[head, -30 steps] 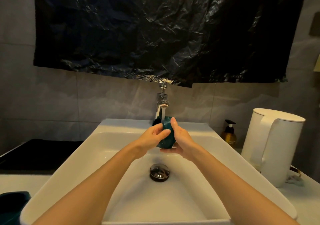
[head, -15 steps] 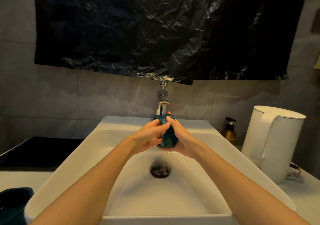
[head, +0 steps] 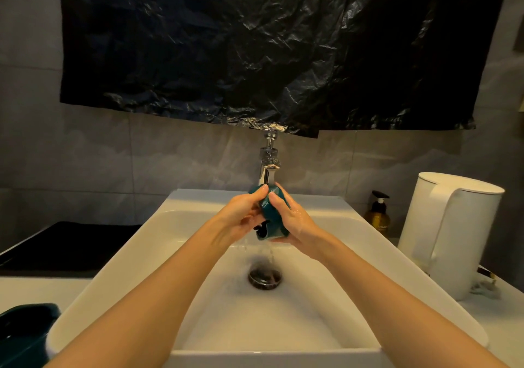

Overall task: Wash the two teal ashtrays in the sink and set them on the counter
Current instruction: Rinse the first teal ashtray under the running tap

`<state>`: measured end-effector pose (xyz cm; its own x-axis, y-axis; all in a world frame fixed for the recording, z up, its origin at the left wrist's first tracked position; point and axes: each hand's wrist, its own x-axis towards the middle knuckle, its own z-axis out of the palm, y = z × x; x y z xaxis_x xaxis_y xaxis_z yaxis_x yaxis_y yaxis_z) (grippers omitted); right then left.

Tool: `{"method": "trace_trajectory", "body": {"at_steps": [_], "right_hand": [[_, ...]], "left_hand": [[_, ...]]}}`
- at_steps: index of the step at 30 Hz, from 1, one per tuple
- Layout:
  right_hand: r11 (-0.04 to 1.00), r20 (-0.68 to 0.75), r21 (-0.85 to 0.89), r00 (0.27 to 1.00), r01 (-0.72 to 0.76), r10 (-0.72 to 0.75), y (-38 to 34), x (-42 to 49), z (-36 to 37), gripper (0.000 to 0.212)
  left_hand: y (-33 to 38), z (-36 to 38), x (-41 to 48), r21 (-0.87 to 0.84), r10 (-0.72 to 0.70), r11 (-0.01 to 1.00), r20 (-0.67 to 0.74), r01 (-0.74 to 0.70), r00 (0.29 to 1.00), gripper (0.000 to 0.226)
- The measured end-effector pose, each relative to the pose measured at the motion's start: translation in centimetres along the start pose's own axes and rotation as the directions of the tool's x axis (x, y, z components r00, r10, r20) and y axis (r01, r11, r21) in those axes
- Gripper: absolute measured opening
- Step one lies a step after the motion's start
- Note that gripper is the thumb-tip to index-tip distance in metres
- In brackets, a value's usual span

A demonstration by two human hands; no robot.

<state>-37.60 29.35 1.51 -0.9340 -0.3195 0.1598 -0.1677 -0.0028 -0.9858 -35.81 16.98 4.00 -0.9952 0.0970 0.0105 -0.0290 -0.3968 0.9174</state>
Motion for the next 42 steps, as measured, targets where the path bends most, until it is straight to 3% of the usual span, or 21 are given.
{"method": "trace_trajectory", "body": {"at_steps": [4, 8, 10, 13, 15, 18, 20, 25, 31, 37, 39, 42], "right_hand": [[0.997, 0.002, 0.081, 1.000, -0.003, 0.003, 0.0, 0.1, -0.5, 0.034], [0.988, 0.015, -0.123, 0.996, 0.092, -0.091, 0.2, 0.2, -0.8, 0.051], [0.986, 0.043, -0.146, 0.996, 0.086, -0.081, 0.4, 0.1, -0.4, 0.053], [1.000, 0.017, -0.022, 1.000, 0.006, -0.005, 0.1, 0.1, 0.1, 0.034], [0.998, -0.004, 0.044, 0.998, -0.055, 0.055, -0.2, 0.2, 0.1, 0.032], [0.975, -0.010, 0.138, 0.984, -0.173, 0.176, -0.5, 0.3, 0.0, 0.051], [0.957, -0.004, 0.198, 0.976, -0.213, 0.218, -0.6, 0.5, -0.3, 0.050], [0.968, 0.027, 0.171, 0.983, -0.182, 0.180, -0.5, 0.5, -1.2, 0.047], [0.940, 0.042, 0.243, 0.971, -0.238, 0.235, -0.4, 0.4, -1.2, 0.043], [0.966, 0.042, 0.190, 0.985, -0.175, 0.170, -0.2, 0.6, -1.1, 0.041], [0.961, 0.033, 0.195, 0.981, -0.194, 0.191, -0.2, 0.5, -0.7, 0.032], [0.970, 0.031, 0.167, 0.984, -0.176, 0.173, 0.1, 0.5, -0.7, 0.034]], "left_hand": [[0.1, -0.2, 0.0, -0.036, 0.004, 0.999, 0.067, -0.002, 0.998, 0.018], [-0.1, 0.0, 0.1, -0.036, -0.021, 0.999, 0.043, 0.023, 0.999, 0.019], [-0.3, -0.1, 0.2, -0.016, -0.016, 1.000, 0.031, 0.017, 0.999, 0.020], [-0.4, -0.4, 0.5, -0.006, 0.032, 0.999, 0.054, -0.031, 0.998, 0.024], [-0.4, -0.5, 0.6, 0.004, 0.065, 0.998, 0.079, -0.065, 0.995, 0.029], [-0.7, -0.5, 0.7, 0.143, 0.110, 0.981, 0.142, -0.131, 0.984, 0.034], [-1.1, -0.5, 0.6, 0.271, 0.124, 0.946, 0.203, -0.177, 0.971, 0.033], [-1.9, -0.6, 0.6, 0.488, 0.077, 0.849, 0.267, -0.204, 0.961, 0.027], [-1.4, -1.0, 0.5, 0.435, 0.070, 0.880, 0.278, -0.191, 0.958, 0.025], [-1.4, -1.0, 0.4, 0.407, 0.037, 0.898, 0.306, -0.166, 0.951, 0.025], [-1.4, -1.1, 0.5, 0.402, 0.007, 0.906, 0.295, -0.131, 0.955, 0.027], [-1.3, -0.8, 0.6, 0.321, -0.024, 0.946, 0.217, -0.048, 0.976, 0.031]]}}
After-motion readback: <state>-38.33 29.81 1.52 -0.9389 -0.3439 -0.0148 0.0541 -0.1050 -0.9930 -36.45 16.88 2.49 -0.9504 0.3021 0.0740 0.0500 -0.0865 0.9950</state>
